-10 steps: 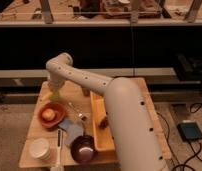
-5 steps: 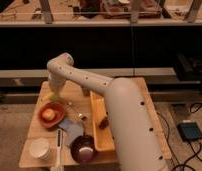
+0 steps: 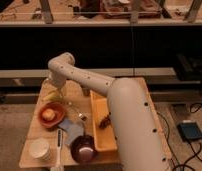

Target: Place banana in plastic cup

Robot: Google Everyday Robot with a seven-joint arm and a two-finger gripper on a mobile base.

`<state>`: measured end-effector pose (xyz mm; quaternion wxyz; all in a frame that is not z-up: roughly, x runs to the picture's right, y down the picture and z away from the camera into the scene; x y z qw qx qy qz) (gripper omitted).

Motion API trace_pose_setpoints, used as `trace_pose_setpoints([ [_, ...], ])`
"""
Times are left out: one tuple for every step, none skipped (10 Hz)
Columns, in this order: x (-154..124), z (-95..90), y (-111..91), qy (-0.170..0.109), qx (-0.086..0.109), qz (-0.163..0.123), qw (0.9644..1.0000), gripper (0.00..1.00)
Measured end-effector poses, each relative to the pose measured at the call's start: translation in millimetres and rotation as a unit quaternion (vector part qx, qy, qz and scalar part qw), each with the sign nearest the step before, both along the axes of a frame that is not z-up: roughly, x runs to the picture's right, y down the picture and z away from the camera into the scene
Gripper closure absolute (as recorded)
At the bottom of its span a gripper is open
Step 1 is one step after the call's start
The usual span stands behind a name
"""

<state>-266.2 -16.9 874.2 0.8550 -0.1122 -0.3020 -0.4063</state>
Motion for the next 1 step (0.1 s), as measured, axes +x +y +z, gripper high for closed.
trace_pose_setpoints([
  [7.6, -1.1, -3.0, -0.002, -0.001, 0.005, 1.0, 0.2],
])
